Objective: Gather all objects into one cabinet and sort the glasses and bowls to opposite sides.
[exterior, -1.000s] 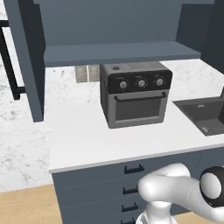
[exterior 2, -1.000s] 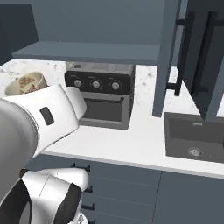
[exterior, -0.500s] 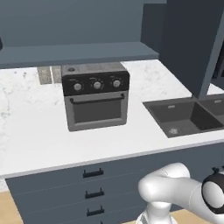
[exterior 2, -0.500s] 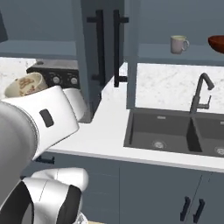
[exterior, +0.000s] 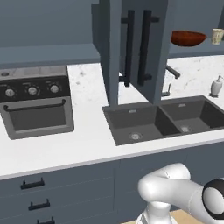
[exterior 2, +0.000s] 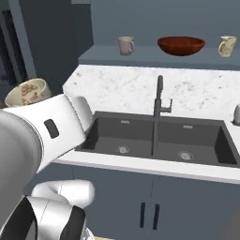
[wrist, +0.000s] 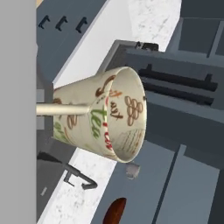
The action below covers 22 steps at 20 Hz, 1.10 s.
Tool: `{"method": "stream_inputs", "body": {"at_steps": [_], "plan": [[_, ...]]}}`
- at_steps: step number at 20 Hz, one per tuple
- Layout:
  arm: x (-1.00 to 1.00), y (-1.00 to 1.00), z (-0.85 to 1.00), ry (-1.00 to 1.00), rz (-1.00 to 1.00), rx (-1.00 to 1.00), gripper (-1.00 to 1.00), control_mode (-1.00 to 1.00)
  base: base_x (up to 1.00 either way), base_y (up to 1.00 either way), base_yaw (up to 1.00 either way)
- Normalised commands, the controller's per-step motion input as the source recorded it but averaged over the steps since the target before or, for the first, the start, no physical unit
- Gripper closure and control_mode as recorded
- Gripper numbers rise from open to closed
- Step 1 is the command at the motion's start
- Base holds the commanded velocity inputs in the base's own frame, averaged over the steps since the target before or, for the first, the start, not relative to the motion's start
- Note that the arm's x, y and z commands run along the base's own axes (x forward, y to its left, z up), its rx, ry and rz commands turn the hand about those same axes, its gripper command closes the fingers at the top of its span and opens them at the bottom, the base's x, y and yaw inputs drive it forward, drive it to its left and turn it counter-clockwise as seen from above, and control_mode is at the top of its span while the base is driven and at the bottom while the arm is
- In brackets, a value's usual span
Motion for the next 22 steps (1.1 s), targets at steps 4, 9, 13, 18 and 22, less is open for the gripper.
{"method": "stream_inputs", "body": {"at_steps": [4,9,13,18,22], "plan": [[0.0,0.0,0.0,0.0,0.0,0.0,1.0,1.0,0.28,-0.41,-0.09],[0.0,0.0,0.0,0.0,0.0,0.0,1.0,1.0,0.66,0.03,-0.02],[0.0,0.0,0.0,0.0,0.0,0.0,1.0,1.0,0.96,-0.02,-0.01],[0.0,0.0,0.0,0.0,0.0,0.0,1.0,1.0,1.0,-0.95,0.0],[0.0,0.0,0.0,0.0,0.0,0.0,1.0,1.0,1.0,-0.99,-0.01]]}}
